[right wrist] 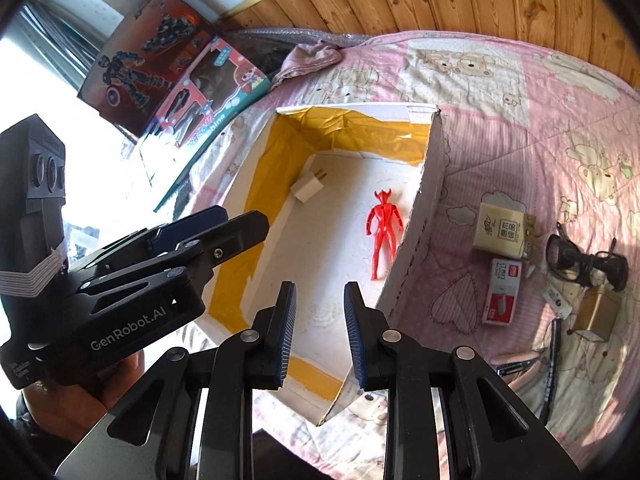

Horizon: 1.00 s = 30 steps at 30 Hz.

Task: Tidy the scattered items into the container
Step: 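Move both open tools back toward the remaining scattered items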

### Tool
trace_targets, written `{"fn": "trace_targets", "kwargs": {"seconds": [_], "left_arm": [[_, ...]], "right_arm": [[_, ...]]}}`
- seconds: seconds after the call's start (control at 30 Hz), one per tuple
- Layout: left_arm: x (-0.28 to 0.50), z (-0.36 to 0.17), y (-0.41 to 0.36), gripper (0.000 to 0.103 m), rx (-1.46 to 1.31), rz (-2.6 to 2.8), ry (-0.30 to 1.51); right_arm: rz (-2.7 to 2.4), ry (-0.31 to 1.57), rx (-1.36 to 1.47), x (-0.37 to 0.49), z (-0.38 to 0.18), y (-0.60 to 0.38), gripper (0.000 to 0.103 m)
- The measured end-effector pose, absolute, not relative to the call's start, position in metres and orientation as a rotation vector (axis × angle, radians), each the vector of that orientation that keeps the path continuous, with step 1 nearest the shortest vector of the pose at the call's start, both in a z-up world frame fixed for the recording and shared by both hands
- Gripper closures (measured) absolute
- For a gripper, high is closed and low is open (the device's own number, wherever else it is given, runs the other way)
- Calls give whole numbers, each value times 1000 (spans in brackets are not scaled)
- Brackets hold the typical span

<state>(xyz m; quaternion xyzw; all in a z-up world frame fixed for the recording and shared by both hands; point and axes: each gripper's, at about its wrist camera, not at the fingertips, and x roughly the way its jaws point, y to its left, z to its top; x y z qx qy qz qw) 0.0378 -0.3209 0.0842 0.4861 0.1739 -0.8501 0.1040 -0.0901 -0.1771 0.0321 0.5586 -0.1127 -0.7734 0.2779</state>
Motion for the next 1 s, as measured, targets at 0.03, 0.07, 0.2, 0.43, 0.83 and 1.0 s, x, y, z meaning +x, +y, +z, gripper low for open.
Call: {"fn": "trace_targets", "kwargs": {"seconds": [0.03, 0.07, 0.2, 0.43, 0.83, 1.0], "left_arm": [[39, 85, -317, 54, 1432, -2507, 511], [40, 86, -314, 54, 1434, -2510, 517], [46, 90, -302, 54, 1440, -2523, 529], [59, 88, -290, 54, 1460, -2528, 534], [60, 90, -262, 54, 1501, -2570, 458], [56, 91, -246, 54, 1527, -2596, 431]], "right_arm": [[-2078, -312, 1489, -86, 34, -174, 76], [-2081, -321, 1476, -83, 37, -171, 76], [-2094, -359, 1433, -71, 45, -159, 76], [-2125, -427, 1413, -56, 52, -130, 76], [-2182, -533, 1411, -34, 44, -77, 76], [-2201, -635, 1462, -24, 25, -46, 76]]}}
